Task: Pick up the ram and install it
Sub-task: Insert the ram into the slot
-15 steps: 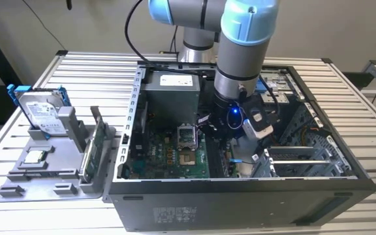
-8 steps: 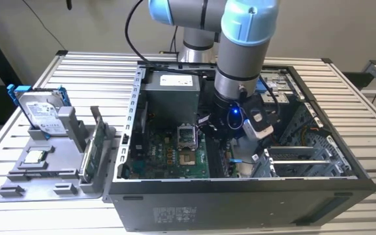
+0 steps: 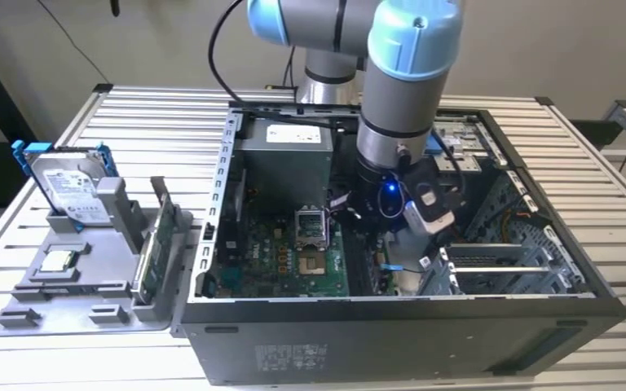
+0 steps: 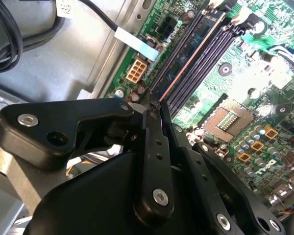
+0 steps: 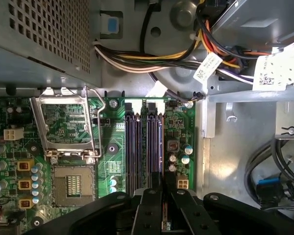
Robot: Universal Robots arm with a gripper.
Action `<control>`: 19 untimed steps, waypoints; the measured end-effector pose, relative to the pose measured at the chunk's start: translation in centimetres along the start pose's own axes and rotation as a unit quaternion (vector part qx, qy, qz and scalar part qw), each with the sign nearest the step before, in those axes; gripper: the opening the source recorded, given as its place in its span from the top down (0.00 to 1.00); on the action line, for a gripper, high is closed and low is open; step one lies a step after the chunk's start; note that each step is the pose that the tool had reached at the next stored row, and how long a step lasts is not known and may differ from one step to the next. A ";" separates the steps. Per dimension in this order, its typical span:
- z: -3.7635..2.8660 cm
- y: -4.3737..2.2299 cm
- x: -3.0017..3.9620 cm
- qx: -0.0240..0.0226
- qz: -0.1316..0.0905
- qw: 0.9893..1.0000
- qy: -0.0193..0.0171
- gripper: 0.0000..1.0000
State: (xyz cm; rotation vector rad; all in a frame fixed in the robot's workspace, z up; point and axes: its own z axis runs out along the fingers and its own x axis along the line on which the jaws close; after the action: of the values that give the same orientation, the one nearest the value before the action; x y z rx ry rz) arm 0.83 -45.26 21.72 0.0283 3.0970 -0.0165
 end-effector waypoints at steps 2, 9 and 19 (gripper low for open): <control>0.11 -0.01 0.01 0.000 0.000 1.000 0.000 0.86; 0.13 -0.01 0.00 0.000 0.000 1.000 0.000 0.86; -0.86 -0.03 -0.04 0.000 0.000 1.000 0.000 0.72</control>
State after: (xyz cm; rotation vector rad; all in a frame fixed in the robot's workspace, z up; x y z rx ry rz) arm 0.83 -45.29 22.58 0.0282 3.0971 -0.0161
